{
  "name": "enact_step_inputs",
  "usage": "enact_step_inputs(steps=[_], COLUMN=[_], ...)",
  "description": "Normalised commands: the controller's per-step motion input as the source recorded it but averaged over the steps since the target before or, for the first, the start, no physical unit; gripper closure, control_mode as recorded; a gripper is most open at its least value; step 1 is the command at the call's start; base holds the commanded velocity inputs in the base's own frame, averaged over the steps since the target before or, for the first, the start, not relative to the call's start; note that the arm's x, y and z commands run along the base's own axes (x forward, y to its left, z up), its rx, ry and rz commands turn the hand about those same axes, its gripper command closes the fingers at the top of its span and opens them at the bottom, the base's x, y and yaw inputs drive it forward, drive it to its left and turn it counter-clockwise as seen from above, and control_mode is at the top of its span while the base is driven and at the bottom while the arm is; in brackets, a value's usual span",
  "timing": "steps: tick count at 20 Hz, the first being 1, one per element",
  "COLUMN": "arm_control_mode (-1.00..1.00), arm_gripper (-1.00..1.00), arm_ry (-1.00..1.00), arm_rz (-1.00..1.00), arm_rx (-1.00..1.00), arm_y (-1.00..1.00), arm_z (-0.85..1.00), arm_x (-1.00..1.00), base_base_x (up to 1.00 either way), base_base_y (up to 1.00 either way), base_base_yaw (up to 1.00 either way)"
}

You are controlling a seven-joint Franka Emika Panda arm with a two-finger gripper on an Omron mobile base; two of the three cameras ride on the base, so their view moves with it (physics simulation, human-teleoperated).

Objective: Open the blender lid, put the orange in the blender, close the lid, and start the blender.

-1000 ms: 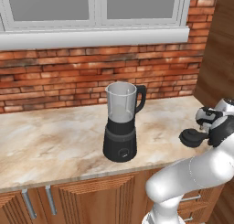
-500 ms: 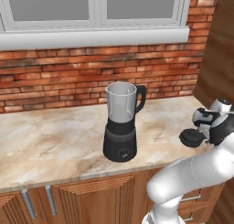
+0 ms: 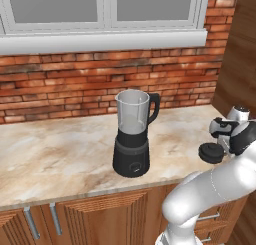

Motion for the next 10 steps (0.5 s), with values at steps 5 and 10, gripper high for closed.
enact_step_inputs(steps=[5, 10], arm_control_mode=[-1.0, -1.0], arm_gripper=[1.0, 1.0], arm_ry=[0.0, 0.0], arm_rz=[0.0, -0.02], arm_rx=[0.0, 0.01], arm_y=[0.01, 0.16], arm_z=[-0.15, 0.09], arm_x=[0.0, 0.0], base_base_x=[0.0, 0.0], base_base_y=[0.0, 0.0], base_base_yaw=[0.0, 0.0])
